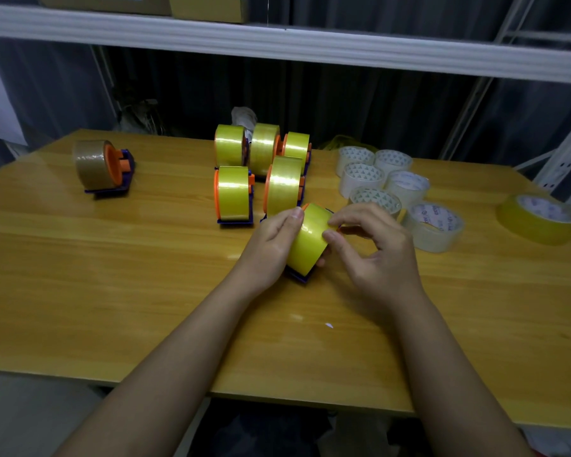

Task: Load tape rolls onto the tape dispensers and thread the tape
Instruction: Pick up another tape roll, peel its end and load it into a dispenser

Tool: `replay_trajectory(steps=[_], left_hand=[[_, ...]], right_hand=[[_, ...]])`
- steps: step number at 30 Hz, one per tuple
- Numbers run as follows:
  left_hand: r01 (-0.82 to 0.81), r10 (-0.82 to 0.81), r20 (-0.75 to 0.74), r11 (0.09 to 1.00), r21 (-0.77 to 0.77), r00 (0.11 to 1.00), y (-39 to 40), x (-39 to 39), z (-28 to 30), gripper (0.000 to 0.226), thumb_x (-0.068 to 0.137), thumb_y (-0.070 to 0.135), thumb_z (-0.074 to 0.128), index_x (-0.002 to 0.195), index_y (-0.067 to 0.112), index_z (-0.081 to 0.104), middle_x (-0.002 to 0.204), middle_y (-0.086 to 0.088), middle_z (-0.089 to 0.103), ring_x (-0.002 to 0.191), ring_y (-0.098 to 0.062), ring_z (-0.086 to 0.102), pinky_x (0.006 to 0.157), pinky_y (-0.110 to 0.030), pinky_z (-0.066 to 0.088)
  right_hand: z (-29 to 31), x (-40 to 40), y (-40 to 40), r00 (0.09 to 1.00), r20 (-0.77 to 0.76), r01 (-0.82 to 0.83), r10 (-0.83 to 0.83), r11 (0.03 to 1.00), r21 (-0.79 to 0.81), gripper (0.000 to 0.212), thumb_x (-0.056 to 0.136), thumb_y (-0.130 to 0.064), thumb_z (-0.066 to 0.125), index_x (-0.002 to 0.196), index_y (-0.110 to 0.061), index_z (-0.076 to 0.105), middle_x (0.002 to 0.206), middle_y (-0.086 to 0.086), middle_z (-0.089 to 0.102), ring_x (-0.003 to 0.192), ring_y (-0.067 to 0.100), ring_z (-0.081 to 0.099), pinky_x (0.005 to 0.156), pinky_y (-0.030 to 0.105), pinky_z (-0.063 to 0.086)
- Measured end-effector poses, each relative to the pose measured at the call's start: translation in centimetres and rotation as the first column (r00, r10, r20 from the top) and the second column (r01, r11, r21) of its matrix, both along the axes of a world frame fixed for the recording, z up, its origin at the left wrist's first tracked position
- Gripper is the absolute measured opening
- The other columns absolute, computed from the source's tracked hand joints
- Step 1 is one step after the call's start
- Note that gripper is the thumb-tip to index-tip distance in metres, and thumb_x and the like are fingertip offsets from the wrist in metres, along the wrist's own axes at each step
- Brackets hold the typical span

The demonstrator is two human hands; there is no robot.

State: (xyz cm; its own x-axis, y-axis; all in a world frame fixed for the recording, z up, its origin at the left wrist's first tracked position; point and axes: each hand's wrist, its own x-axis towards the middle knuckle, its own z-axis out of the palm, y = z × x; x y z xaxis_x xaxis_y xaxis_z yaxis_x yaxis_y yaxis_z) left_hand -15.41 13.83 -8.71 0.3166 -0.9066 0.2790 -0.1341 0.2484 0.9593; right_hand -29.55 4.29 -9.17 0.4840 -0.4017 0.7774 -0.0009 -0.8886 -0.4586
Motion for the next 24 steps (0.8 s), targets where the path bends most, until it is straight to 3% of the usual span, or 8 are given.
replay_trajectory(steps=[4, 12, 16, 19, 24], left_hand=[[0.002, -0.002, 0.006, 1.0, -0.009, 1.0, -0.05, 0.06, -0.04, 0.038, 0.104, 0.024, 0.031, 0.096, 0.009, 0.064, 0.078, -0.008, 0.071, 0.068, -0.024, 0.068, 0.065, -0.031, 0.054], [0.002, -0.002, -0.009, 1.0, -0.013, 1.0, -0.13, -0.12, -0.17, 0.037, 0.104, 0.025, 0.031, 0.097, 0.011, 0.064, 0.075, -0.006, 0.071, 0.065, -0.024, 0.069, 0.062, -0.031, 0.055], [-0.009, 0.009, 0.004, 1.0, -0.008, 1.0, -0.28, -0.08, -0.34, 0.036, 0.103, 0.027, 0.031, 0.094, 0.013, 0.063, 0.075, -0.005, 0.071, 0.065, -0.025, 0.069, 0.064, -0.034, 0.055], [-0.016, 0.016, 0.019, 1.0, -0.003, 1.0, -0.33, 0.0, -0.42, 0.037, 0.103, 0.031, 0.033, 0.095, 0.011, 0.063, 0.077, -0.008, 0.071, 0.067, -0.027, 0.07, 0.066, -0.038, 0.055], [-0.01, 0.01, 0.025, 1.0, 0.001, 1.0, -0.31, -0.21, -0.37, 0.038, 0.1, 0.034, 0.034, 0.099, 0.009, 0.063, 0.079, -0.012, 0.07, 0.068, -0.029, 0.07, 0.066, -0.039, 0.055]], right_hand=[[0.0, 0.05, -0.13, 1.0, 0.01, 0.008, -0.008, 0.999, 0.034, 0.019, 0.086, -0.021, 0.07, 0.099, -0.008, 0.072, 0.099, -0.002, 0.064, 0.095, 0.013, 0.062, 0.077, 0.04, 0.055], [0.03, 0.18, -0.02, 0.999, 0.03, 0.029, -0.029, 1.0, 0.007, 0.003, 0.085, -0.01, 0.07, 0.085, -0.009, 0.074, 0.09, 0.002, 0.068, 0.089, 0.014, 0.064, 0.072, 0.037, 0.053], [-0.19, 0.38, -0.15, 0.997, 0.015, 0.079, -0.078, 0.991, -0.112, 0.009, 0.088, -0.011, 0.066, 0.084, -0.006, 0.072, 0.087, 0.003, 0.067, 0.084, 0.016, 0.062, 0.071, 0.035, 0.051], [-0.1, 0.53, 0.01, 0.992, 0.004, 0.127, -0.129, 0.973, -0.193, 0.017, 0.091, -0.017, 0.06, 0.083, -0.006, 0.069, 0.084, 0.004, 0.066, 0.08, 0.014, 0.058, 0.07, 0.025, 0.047], [-0.04, 0.51, 0.03, 0.988, 0.018, 0.154, -0.153, 0.977, -0.148, 0.019, 0.091, -0.02, 0.058, 0.082, -0.006, 0.068, 0.081, 0.002, 0.063, 0.077, 0.012, 0.056, 0.066, 0.026, 0.045]])
